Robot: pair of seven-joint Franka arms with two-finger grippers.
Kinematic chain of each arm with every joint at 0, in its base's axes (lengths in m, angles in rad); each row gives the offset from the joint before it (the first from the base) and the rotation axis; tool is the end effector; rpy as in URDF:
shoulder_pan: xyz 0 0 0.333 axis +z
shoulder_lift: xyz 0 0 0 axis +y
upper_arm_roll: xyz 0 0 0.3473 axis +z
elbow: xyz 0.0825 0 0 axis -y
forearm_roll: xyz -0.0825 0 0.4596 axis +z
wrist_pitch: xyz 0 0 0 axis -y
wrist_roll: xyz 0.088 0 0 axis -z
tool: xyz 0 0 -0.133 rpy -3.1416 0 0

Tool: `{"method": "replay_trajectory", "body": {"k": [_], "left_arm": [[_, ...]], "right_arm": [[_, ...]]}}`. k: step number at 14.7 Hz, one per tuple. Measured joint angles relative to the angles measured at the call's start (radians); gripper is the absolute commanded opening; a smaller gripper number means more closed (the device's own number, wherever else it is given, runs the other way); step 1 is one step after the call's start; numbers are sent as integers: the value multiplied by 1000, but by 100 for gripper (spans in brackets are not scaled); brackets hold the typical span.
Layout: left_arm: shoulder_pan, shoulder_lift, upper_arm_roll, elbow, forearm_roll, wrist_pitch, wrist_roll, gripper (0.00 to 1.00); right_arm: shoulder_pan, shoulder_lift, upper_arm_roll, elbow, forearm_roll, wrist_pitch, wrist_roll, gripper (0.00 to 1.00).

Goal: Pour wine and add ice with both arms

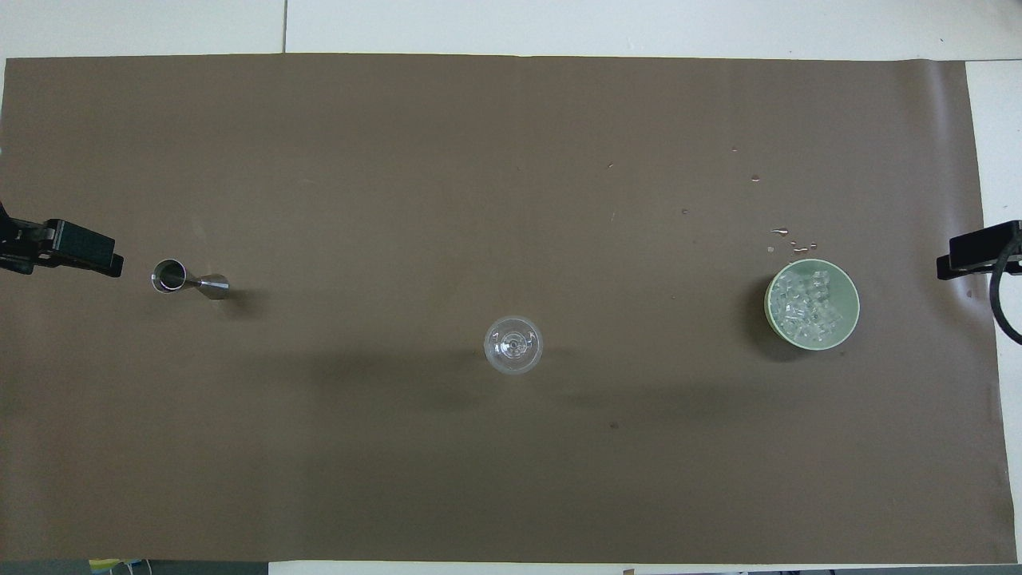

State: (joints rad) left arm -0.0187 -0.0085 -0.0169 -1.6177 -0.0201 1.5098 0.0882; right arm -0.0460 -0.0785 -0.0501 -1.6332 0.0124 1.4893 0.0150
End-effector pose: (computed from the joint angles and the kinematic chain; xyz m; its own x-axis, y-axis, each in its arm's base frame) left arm 0.6159 -0.0247 0.6047 0.9875 -0.1245 -0.0971 -0.1223 -0.9921 0.0286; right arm 0.5897 -0.0562 0.6371 0.9918 -0.1093 -0.0657 -0.1105 -0.9938 -0.0153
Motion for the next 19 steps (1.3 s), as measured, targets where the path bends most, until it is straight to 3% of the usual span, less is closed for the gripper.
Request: {"method": "replay_trajectory", "body": {"k": [19], "left_arm": [[0,0,0,0,0,-17,0,100]], "right_arm": [[0,0,0,-1,0,0,0,100]]}}
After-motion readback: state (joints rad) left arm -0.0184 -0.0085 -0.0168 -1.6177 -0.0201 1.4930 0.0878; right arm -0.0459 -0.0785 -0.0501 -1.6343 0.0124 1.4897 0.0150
